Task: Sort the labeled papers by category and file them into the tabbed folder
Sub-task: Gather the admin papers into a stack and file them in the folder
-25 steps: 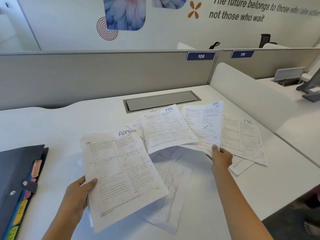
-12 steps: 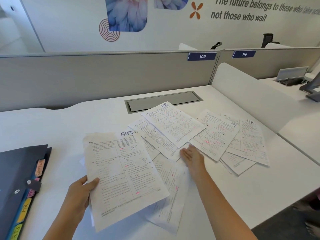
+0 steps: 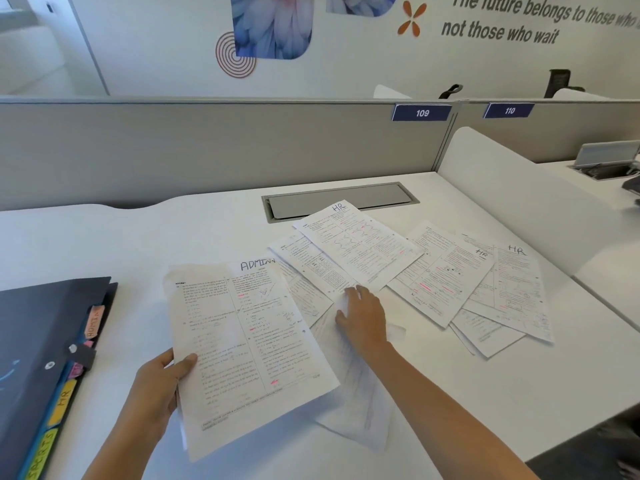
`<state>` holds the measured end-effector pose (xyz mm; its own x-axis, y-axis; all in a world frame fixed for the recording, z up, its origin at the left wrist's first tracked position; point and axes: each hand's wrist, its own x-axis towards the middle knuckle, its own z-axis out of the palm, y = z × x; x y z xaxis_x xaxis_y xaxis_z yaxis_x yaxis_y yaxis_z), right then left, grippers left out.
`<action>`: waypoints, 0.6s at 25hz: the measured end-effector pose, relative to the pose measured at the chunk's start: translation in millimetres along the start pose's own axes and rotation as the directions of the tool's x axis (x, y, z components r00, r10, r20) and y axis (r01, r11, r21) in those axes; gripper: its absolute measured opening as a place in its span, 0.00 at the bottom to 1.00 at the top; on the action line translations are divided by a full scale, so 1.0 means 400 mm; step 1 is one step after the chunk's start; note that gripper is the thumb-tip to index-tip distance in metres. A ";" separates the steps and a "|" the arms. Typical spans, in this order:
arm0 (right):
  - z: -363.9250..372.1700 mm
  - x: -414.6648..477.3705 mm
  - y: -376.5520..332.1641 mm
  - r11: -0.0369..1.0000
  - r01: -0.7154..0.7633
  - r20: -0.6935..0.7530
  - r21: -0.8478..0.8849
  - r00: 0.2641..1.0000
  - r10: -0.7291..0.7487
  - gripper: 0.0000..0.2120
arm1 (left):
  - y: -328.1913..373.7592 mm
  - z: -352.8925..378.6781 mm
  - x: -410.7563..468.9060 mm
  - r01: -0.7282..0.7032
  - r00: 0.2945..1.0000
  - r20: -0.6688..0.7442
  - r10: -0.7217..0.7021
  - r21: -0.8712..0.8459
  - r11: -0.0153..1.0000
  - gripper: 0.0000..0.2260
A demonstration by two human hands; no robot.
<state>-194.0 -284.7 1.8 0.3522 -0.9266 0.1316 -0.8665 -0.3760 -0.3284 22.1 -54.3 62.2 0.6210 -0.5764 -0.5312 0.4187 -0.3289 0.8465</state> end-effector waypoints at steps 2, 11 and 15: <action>-0.010 0.000 0.005 0.992 0.062 -0.045 -0.109 0.997 -0.067 0.18 | -0.001 0.000 0.000 0.003 1.000 0.001 -0.003 -0.009 1.000 0.17; -0.050 0.041 0.038 0.984 0.010 -0.046 -0.179 0.999 -0.018 0.10 | -0.007 0.002 -0.003 0.000 1.000 0.011 0.000 -0.023 1.000 0.16; -0.017 0.038 0.016 0.996 -0.045 -0.002 -0.078 0.999 0.045 0.29 | -0.009 0.002 -0.007 0.011 1.000 0.018 -0.011 -0.017 1.000 0.16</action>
<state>-196.4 -301.3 8.0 0.3122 -0.9426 0.1186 -0.9063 -0.3329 -0.2604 18.3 -52.0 60.8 0.6045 -0.5859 -0.5397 0.4370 -0.3226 0.8396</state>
